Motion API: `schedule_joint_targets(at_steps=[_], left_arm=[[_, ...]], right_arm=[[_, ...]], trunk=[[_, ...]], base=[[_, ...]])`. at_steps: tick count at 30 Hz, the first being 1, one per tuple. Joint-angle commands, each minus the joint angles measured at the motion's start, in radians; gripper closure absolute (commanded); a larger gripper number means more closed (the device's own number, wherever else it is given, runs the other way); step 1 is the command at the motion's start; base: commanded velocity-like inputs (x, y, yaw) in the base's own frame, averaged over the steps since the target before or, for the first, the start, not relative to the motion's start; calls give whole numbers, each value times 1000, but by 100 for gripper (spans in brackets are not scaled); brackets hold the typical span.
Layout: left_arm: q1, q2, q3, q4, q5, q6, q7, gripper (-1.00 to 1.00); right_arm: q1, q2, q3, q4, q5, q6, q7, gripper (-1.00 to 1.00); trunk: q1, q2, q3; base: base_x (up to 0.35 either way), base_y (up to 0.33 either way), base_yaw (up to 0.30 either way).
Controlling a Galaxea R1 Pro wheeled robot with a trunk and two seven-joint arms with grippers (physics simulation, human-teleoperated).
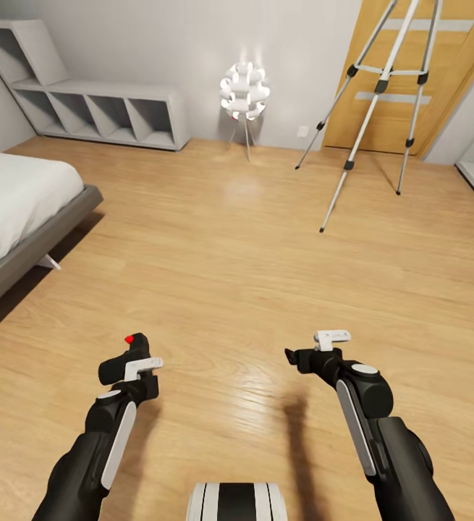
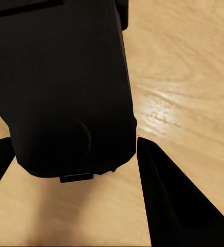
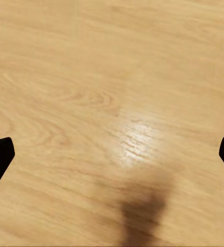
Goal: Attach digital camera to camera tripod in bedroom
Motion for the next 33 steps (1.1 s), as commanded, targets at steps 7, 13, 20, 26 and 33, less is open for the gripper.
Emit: schedule_joint_targets(at_steps=[7, 13, 20, 26, 33], left_arm=[[46, -16, 1, -22, 20, 7, 34, 100], [58, -26, -10, -22, 23, 6, 43, 100], [66, -30, -19, -22, 24, 6, 44, 100], [68, -32, -21, -17, 26, 6, 36, 100], [68, -33, -22, -15, 40, 6, 34, 100]], right_arm=[[3, 0, -4, -1, -1, -10, 3, -100], [2, 0, -8, -1, -1, -14, 4, -100], [-5, -1, -45, -1, -1, -15, 5, -100], [-8, -1, -55, -1, -1, -15, 5, -100], [-8, -1, -57, -1, -1, -16, 6, -100]], trunk=[[-3, 1, 27], [-6, 3, 50], [-9, 4, 77], [-12, 6, 100], [-15, 7, 127]], base=[[0, 0, -2], [0, 0, 0], [0, 0, 0], [0, 0, 0], [0, 0, 0]])
